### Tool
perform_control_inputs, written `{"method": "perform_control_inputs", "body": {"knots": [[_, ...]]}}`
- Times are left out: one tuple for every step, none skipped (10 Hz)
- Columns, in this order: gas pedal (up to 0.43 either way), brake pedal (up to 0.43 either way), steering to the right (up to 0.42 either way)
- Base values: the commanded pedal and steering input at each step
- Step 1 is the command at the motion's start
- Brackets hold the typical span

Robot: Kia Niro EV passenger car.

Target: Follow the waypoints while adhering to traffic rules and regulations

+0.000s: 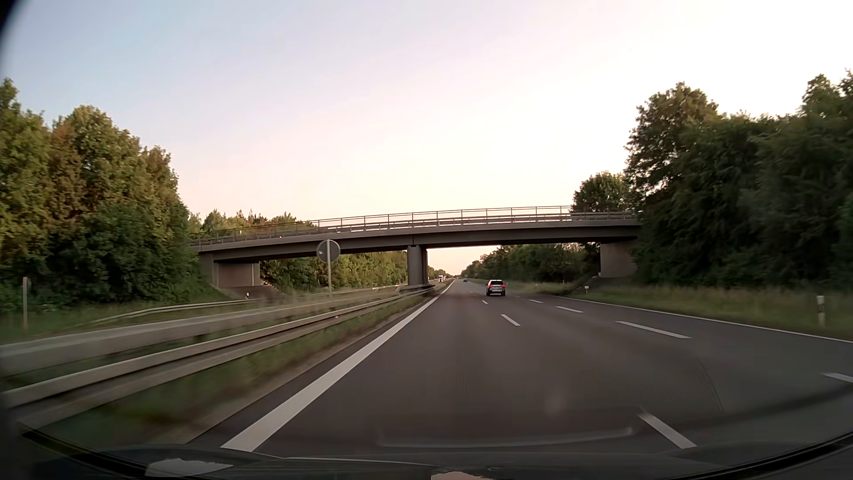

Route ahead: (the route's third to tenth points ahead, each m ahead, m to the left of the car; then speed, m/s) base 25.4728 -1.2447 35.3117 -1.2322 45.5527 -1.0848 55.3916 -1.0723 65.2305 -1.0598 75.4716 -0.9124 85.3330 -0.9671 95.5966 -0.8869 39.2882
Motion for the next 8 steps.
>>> {"method": "perform_control_inputs", "body": {"knots": [[0.520, 0.018, 0.001], [0.520, 0.018, 0.001], [0.520, 0.018, 0.001], [0.520, 0.018, 0.000], [0.520, 0.018, -0.001], [0.520, 0.018, -0.002], [0.520, 0.018, -0.002], [0.520, 0.018, -0.003]]}}
